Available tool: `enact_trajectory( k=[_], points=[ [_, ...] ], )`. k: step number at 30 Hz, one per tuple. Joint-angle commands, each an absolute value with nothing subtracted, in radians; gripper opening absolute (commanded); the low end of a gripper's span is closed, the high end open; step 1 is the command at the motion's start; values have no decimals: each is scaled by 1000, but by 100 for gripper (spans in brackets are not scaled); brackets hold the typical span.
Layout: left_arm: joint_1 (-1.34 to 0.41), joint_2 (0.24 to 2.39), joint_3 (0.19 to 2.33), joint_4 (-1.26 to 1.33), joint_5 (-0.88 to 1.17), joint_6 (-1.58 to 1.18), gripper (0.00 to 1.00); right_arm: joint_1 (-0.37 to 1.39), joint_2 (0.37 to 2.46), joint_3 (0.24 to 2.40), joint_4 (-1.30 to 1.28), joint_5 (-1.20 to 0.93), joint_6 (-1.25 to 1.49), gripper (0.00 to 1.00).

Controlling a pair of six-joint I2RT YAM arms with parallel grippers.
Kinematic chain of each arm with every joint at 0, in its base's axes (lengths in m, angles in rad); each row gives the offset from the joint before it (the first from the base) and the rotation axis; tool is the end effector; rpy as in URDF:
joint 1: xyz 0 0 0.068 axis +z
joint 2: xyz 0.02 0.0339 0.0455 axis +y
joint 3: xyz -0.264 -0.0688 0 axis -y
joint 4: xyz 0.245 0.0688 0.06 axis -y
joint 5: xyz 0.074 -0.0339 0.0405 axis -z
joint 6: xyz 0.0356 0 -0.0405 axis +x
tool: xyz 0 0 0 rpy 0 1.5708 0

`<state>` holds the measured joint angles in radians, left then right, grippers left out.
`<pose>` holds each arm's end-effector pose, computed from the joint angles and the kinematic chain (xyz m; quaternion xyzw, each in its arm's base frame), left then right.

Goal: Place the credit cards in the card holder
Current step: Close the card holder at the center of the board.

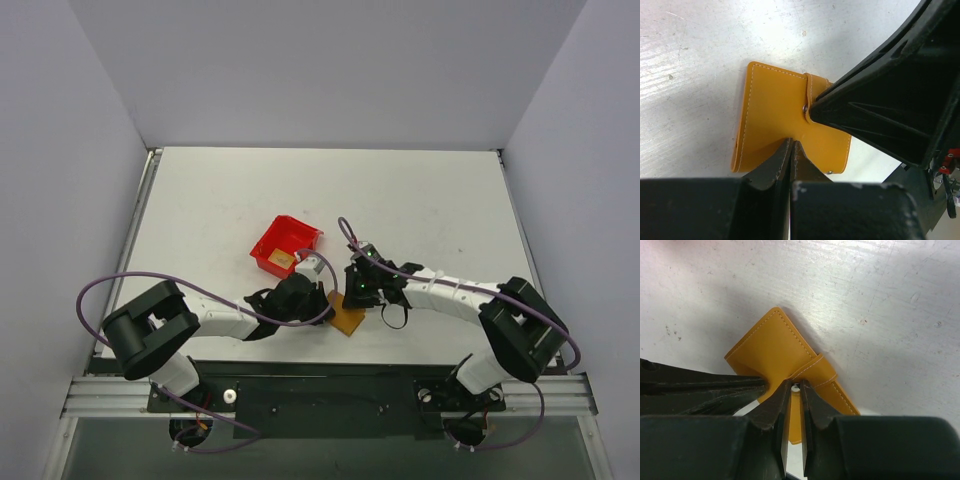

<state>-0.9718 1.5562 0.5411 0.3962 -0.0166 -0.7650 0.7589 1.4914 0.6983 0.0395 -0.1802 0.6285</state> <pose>0.1615 -0.2356 0.1374 0.0880 0.8845 -0.3449 0.3016 0.2084 0.2064 0.1696 -0.0952 0.9097 0.3165 0.2515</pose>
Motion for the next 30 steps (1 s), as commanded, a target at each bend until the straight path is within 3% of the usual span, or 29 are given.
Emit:
enact_trajectory(
  k=[1,30],
  points=[
    [-976,1589,549,360,-3,-758,2,805,1571,733,-58,-140,621,7],
    [-959,1580,548,362,0,-739,2,876,1897,896,-321,-37,612,2]
  ],
)
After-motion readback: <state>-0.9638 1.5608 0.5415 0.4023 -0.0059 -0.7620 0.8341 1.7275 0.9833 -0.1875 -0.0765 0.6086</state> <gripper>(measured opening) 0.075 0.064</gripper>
